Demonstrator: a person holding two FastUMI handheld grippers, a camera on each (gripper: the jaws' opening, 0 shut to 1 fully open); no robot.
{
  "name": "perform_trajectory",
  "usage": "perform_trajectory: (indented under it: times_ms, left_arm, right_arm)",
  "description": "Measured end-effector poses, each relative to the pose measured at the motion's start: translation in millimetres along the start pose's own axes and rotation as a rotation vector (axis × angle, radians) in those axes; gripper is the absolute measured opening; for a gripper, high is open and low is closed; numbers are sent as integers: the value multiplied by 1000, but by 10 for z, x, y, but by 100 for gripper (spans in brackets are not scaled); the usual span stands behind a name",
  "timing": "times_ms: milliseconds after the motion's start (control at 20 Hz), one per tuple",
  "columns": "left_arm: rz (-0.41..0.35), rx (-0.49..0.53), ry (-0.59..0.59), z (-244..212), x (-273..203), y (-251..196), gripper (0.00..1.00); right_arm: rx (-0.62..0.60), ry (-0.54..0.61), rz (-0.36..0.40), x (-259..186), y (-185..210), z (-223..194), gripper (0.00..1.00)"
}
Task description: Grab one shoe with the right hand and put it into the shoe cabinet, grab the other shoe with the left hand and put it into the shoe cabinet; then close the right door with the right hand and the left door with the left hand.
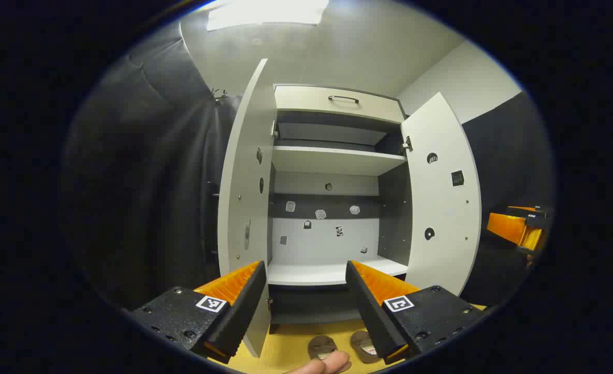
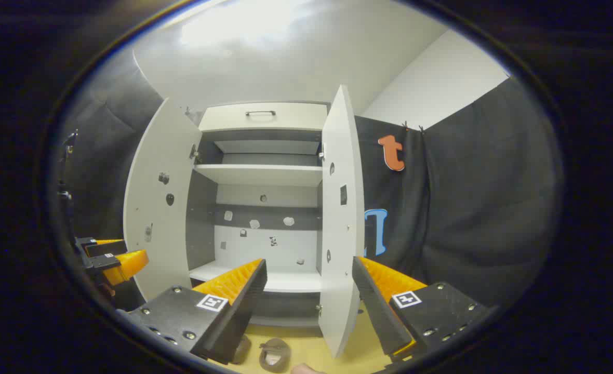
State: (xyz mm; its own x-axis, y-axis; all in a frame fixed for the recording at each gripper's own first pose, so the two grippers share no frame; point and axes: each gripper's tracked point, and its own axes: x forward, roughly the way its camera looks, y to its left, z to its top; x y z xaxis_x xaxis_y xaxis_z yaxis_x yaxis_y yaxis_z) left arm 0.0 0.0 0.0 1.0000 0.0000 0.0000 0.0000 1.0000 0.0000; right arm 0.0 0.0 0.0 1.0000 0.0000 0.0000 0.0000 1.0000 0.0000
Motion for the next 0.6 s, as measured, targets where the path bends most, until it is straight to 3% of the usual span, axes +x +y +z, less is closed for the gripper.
perform_trajectory:
  times_ms: [600]
  left_arm:
    - [-35, 2, -4, -58, 94, -94, 94]
  right_arm:
    - [-11, 42, 47, 200, 345, -391, 99]
